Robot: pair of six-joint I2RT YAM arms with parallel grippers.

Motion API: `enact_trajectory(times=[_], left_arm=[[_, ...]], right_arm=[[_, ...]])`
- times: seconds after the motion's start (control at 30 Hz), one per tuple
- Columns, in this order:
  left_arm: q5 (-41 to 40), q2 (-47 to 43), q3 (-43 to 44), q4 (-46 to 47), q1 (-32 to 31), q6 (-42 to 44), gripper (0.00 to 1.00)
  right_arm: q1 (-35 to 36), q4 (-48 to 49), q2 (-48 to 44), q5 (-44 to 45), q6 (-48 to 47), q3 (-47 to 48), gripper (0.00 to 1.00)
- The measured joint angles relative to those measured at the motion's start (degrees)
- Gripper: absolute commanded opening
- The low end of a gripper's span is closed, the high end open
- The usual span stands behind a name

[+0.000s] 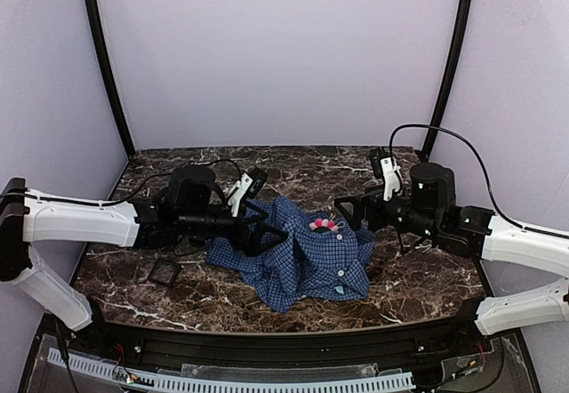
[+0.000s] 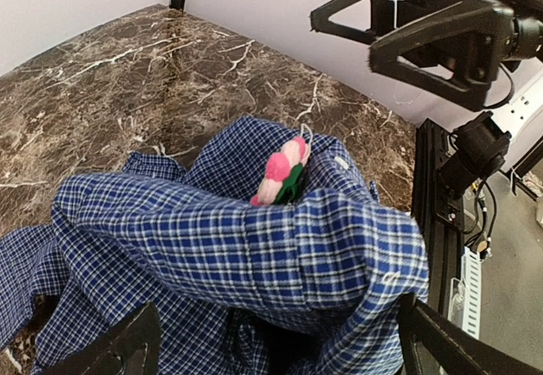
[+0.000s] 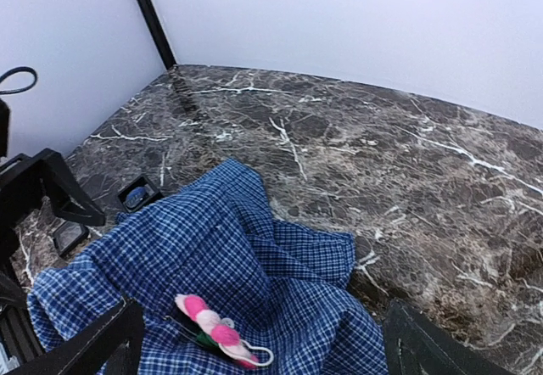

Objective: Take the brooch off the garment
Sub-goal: Pick up the brooch from the crumpled clothing.

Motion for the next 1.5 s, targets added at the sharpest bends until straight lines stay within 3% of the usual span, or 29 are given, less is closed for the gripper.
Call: enact_trajectory(times=[0.33,0.4,0.43,0.5,0.57,0.7,0.8,1.23,1.5], left_arm=[[0.52,2.6,5.35,0.57,-4.0,0.02,0.95],[0.35,3.5,5.75,0.24,-4.61,0.09,0.76],[0.15,3.98,5.88,-0.09,-4.79,0.15,0.58],[-0.81,4.81,5.97,-0.85,-5.11,0.46,0.39],[-1.75,5.38,5.92,-1.9,-5.2,0.72,0.24],[-2.93,5.53,4.2,-2.62,-5.2,1.27,0.06],[-3.21,5.51,1.51,-2.73,-5.16,1.36,0.01],[-3.65,3.52,-3.26,-2.25,-5.16,0.63,0.01],[-3.54,3.45,-3.28,-1.99,-5.16,0.46,0.01]], right_arm=[[-1.31,-0.61,3.41,-0.63,-0.96,-1.49,0.74],[-1.2,-1.01,4.9,-1.05,-1.31,-1.42,0.71],[-1.09,-1.31,5.51,-1.18,-1.51,-1.31,0.7],[-0.72,-1.66,6.47,-1.38,-2.14,-0.9,0.67],[-0.04,-1.86,7.17,-1.44,-2.86,-0.09,0.62],[2.58,-2.75,8.09,-1.29,-4.92,2.01,0.55],[5.07,-3.56,9.46,-1.2,-6.23,3.82,0.51],[10.05,-8.63,21.7,2.51,-8.28,10.16,0.52],[11.45,-10.45,26.32,4.48,-9.99,14.05,0.42]])
